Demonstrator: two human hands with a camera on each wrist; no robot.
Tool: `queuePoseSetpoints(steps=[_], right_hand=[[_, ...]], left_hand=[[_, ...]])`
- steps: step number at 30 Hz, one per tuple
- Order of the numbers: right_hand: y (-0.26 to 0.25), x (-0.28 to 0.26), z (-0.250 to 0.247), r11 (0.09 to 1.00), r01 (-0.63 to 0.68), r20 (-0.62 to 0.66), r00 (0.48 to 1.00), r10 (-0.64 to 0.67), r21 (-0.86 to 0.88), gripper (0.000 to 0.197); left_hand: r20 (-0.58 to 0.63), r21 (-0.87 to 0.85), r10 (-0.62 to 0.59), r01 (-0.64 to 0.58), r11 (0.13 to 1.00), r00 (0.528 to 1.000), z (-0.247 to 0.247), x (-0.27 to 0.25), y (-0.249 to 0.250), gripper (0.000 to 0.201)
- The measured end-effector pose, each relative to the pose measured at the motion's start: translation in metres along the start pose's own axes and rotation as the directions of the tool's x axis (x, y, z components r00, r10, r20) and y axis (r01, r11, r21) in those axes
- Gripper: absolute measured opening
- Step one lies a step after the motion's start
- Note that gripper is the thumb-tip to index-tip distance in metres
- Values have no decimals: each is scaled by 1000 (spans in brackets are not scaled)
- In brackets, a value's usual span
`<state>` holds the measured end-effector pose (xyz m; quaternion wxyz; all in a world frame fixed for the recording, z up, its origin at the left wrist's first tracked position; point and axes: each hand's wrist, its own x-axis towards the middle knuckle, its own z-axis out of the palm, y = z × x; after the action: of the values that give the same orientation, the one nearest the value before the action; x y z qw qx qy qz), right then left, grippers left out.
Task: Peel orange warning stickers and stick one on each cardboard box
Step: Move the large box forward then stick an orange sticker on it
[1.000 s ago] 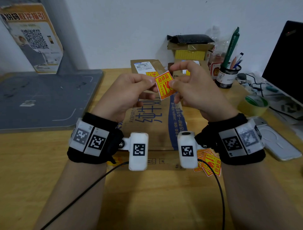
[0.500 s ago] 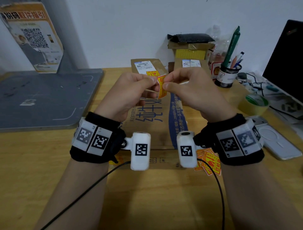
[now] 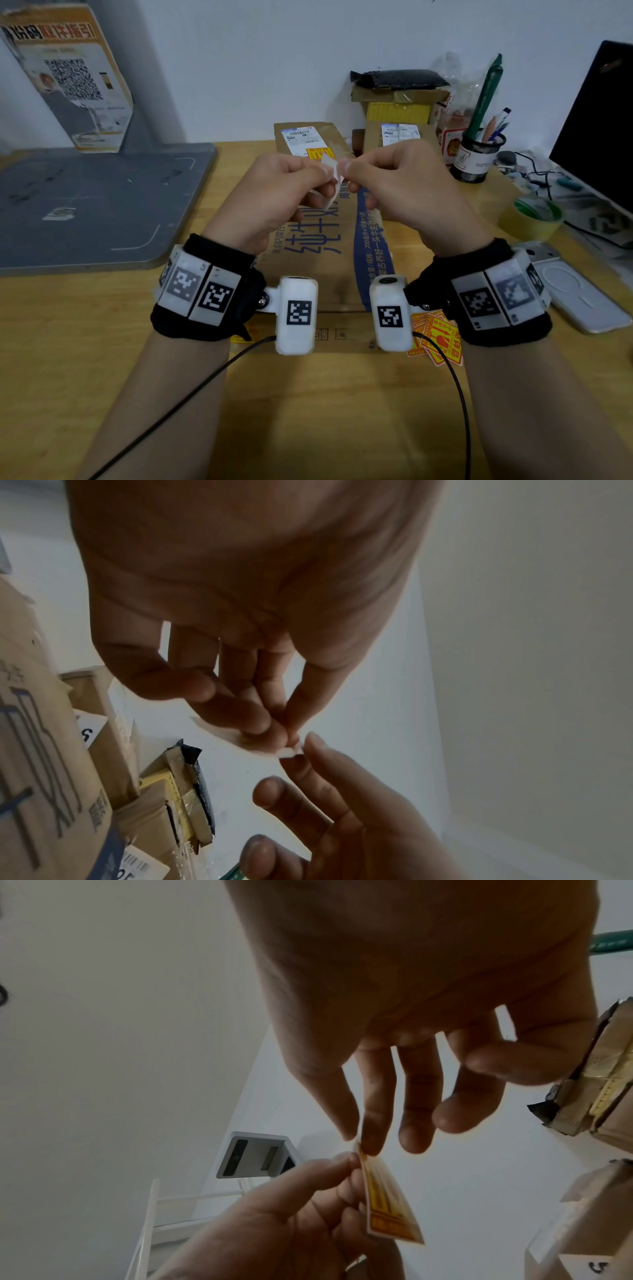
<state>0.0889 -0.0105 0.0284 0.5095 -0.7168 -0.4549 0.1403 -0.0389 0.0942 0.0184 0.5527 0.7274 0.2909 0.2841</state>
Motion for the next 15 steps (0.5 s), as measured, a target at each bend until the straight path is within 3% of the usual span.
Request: queuePoseSetpoints(steps=[15], right_hand=[[14,7,-12,997,-78,-34,996,78,6,17]], left_hand=[[-165,33,-22,28,999,986,-9,4,-3,22]])
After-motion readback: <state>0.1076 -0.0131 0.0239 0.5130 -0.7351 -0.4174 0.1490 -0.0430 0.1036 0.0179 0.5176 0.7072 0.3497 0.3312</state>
